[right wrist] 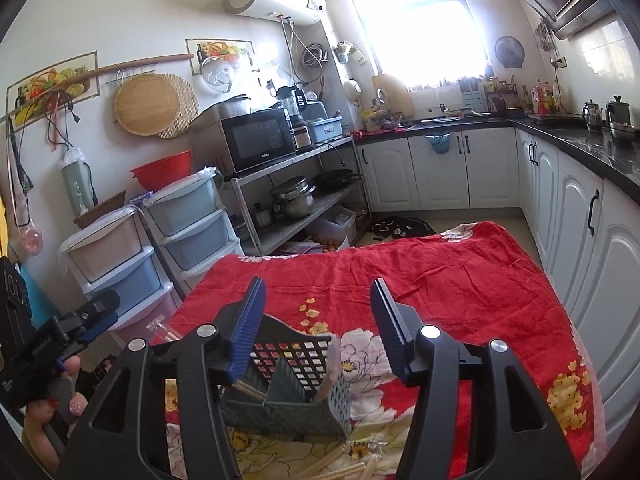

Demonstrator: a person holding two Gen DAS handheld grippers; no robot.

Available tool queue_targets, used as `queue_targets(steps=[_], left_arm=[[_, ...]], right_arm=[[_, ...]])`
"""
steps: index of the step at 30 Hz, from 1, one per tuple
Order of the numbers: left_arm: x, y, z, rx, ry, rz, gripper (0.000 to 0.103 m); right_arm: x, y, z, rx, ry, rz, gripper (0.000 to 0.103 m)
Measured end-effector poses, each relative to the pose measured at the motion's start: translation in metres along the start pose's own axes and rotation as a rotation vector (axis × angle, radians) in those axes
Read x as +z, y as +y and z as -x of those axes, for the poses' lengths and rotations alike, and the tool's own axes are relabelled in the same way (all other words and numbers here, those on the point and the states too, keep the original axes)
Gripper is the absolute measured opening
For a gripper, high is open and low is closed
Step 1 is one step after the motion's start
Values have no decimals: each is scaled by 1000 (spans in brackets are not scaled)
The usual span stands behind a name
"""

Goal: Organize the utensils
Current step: 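Open both tools to drop the chopsticks into the mesh holder, then move both open tools back down toward the chopstick pile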

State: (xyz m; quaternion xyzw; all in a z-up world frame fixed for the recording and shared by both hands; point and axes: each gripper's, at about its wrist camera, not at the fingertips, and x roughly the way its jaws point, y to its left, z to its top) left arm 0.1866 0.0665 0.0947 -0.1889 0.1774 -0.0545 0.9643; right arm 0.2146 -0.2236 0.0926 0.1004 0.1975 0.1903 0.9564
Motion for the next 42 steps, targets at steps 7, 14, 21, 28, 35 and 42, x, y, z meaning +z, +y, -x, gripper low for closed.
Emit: queue_targets(steps=[7, 14, 21, 28, 35, 42], left_arm=[[-7, 0, 9, 5, 9, -17, 92], [-19, -1, 20, 7, 13, -37, 92], [-30, 1, 34, 5, 8, -38, 92], [-42, 5, 42, 9, 20, -33, 92], [-57, 15, 46, 22, 47, -19, 92], [-71, 18, 49, 21, 75, -23, 92]], right_arm=[[-9, 0, 11, -4, 6, 14, 59], [-17, -1, 21, 0, 19, 19, 60], [-30, 2, 30, 9, 43, 37, 61], [-41, 4, 34, 14, 69, 43, 61], [-48, 7, 37, 19, 87, 46, 61], [-57, 10, 39, 22, 111, 49, 61]])
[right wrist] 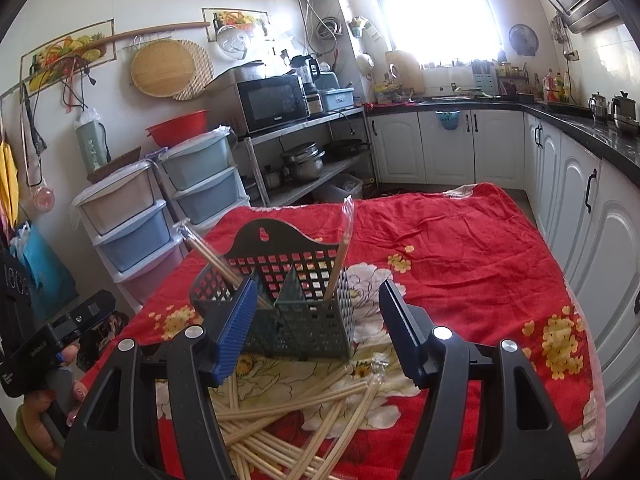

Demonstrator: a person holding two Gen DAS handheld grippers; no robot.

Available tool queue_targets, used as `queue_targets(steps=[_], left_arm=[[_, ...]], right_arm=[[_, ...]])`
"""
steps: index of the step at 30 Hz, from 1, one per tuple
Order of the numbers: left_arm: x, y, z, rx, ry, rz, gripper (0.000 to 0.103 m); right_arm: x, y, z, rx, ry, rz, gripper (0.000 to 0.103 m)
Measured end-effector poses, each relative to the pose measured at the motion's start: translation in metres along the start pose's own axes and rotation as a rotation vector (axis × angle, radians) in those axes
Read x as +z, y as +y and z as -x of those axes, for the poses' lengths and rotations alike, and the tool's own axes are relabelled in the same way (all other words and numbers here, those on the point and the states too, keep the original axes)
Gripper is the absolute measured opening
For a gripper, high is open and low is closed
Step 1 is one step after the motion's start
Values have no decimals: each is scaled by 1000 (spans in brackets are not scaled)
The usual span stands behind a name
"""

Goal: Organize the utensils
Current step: 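Move both open tools back down toward the chopstick pile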

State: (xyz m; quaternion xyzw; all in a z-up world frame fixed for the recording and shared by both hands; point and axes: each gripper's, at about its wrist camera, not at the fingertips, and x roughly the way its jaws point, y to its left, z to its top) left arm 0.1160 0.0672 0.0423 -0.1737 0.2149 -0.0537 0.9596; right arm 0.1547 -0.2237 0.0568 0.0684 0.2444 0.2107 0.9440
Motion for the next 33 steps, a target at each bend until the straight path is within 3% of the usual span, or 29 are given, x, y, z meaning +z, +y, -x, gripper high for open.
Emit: queue_targets(steps=[11, 18, 26, 28, 30, 33], left_arm=[[-23, 5, -3, -12, 62, -1, 92], [-44, -6, -21, -32, 147, -67, 92], [-67, -25, -49, -54, 267, -180, 69], [-72, -27, -57, -58, 301, -209, 66], [-76, -27, -64, -66, 335, -230, 54], [-84, -30, -75, -64, 391, -287, 50]], right_arm=[[-16, -5, -1, -5, 36, -14, 61], [-30, -16, -7, -28, 81, -30, 61], [-47, -33, -23, -71, 152, -46, 61], [-52, -38, -28, -84, 177, -45, 58], [-57, -41, -34, -90, 209, -40, 52], [-66, -43, -44, -97, 265, -25, 46]])
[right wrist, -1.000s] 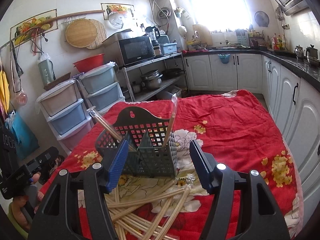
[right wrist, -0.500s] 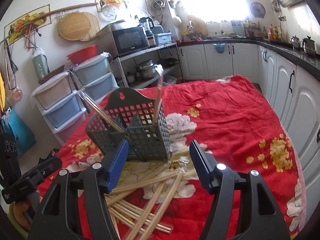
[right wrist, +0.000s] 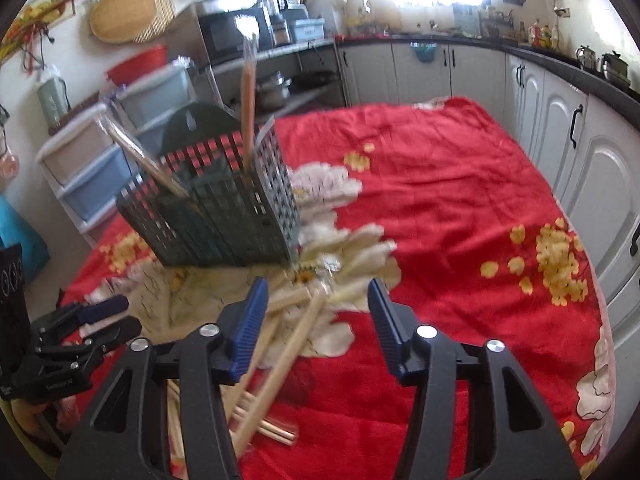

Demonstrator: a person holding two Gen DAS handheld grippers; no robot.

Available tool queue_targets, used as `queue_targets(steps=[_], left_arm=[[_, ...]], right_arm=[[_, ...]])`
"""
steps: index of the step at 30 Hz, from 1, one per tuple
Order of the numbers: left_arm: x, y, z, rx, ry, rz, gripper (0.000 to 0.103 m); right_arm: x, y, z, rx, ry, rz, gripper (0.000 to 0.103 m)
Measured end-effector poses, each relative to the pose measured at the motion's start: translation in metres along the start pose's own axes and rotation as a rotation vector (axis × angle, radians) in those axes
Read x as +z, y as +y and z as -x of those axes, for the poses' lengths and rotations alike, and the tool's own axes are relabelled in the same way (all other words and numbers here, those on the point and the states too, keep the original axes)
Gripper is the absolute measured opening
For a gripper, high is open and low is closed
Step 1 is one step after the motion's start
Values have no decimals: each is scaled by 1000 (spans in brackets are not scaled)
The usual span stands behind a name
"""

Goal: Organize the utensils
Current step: 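Move both open tools back down toward the chopstick pile, then close the right tool on a chopstick while the left tool reaches the pile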

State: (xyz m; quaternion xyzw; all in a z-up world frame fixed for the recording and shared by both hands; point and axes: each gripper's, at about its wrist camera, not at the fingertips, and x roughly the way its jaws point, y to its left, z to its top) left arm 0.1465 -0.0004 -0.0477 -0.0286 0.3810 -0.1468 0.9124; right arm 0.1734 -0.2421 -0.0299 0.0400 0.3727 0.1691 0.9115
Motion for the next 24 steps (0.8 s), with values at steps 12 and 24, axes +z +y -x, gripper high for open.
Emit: queue_targets(steps=[12, 24], left_arm=[[3, -9, -17, -11, 91, -117, 37], [-1, 1, -26, -70, 151, -139, 32]], right_arm=[[-11, 2, -46, 9, 163, 30, 36], [-7, 0, -71, 27, 213, -2, 32]])
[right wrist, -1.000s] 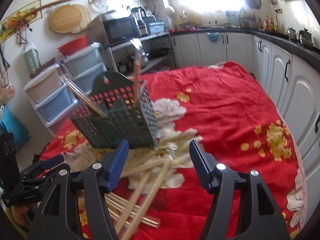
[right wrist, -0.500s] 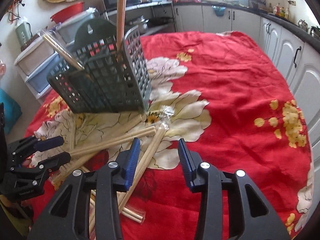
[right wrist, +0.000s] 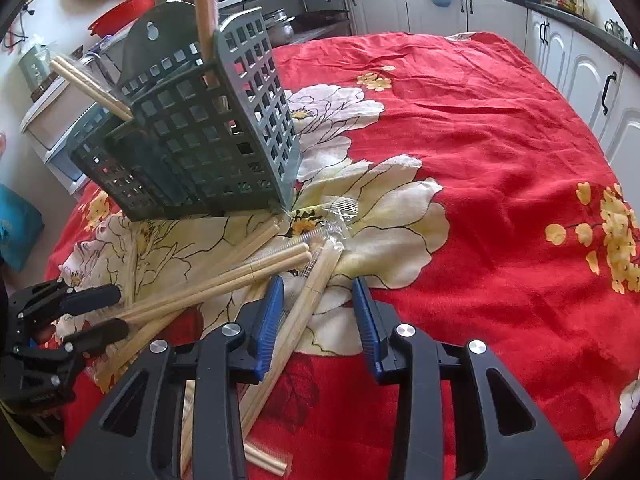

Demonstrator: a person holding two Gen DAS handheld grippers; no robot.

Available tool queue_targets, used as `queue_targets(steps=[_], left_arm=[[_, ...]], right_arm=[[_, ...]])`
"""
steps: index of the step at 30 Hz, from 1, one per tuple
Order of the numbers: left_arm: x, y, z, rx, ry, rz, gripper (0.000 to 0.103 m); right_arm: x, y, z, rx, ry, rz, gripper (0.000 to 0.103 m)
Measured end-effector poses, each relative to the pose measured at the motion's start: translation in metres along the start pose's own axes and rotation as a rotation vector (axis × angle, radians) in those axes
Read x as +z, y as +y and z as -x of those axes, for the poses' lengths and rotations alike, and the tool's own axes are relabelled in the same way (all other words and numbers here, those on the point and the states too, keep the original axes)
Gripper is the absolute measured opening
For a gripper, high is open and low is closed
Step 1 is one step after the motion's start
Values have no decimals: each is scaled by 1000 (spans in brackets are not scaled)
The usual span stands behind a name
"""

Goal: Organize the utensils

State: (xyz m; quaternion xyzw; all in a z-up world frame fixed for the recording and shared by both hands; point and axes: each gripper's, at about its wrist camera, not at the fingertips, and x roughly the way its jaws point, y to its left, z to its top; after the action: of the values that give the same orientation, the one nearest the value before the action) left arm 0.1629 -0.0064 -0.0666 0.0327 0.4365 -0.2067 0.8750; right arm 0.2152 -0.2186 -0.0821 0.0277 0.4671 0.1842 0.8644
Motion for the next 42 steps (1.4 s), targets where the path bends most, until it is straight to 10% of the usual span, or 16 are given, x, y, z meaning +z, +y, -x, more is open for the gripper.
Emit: queue_targets(steps=[19, 42], left_arm=[[13, -3, -9, -21, 53, -78, 13], [20, 14, 57, -112, -144, 36, 0]], right_arm=[[9, -30, 4, 59, -16, -177, 8], [19, -5, 88, 145, -253, -117, 6]])
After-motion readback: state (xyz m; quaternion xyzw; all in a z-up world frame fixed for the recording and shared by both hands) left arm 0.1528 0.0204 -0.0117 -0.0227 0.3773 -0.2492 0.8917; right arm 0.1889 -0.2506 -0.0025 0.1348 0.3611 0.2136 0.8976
